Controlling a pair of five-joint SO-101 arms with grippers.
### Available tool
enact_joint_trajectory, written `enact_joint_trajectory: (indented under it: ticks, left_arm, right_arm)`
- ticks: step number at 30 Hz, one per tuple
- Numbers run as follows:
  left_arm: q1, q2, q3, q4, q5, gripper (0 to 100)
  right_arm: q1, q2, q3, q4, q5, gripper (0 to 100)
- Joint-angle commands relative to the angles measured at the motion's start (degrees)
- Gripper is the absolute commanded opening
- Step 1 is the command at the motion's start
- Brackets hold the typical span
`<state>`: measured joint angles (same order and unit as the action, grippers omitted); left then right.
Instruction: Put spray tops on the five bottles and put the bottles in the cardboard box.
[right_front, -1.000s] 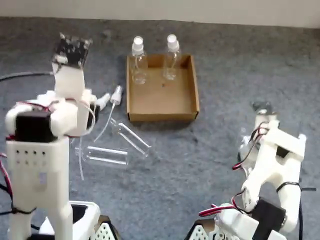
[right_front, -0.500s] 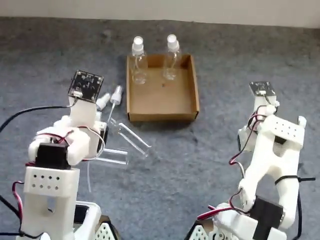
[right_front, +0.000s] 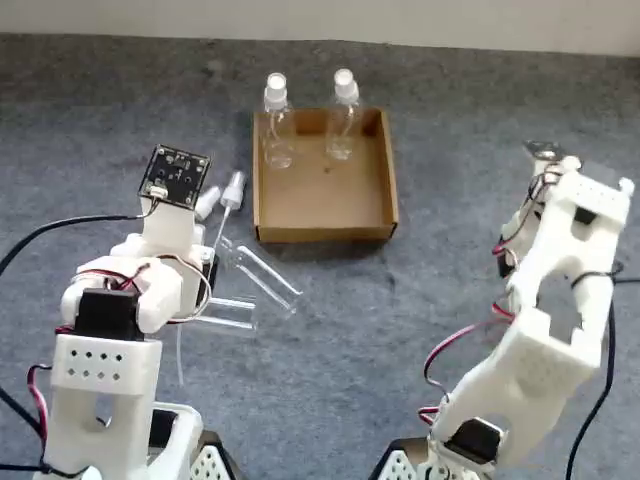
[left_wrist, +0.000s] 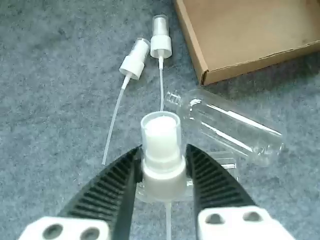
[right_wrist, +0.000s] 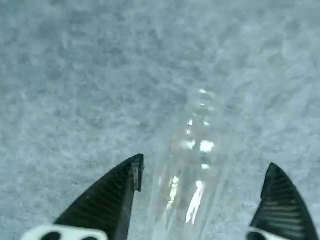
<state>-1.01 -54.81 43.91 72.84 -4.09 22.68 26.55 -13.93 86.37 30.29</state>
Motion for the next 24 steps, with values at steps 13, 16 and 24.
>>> enact_joint_trajectory:
  ticks: [13, 16, 24]
  left_arm:
    - [1.01, -1.01, -0.31, -1.32, -0.35, 0]
    - [1.01, -1.01, -0.31, -1.32, -0.35, 0]
    - [1.01, -1.10, -0.31, -1.32, -0.18, 0]
  right_arm:
    - [0.48, 11.30, -24.04, 12.26, 0.26, 1.9]
    - [0.31, 11.03, -32.75, 14.81, -4.48, 0.4]
    - [-5.05, -5.14, -31.52, 14.81, -12.13, 0.3]
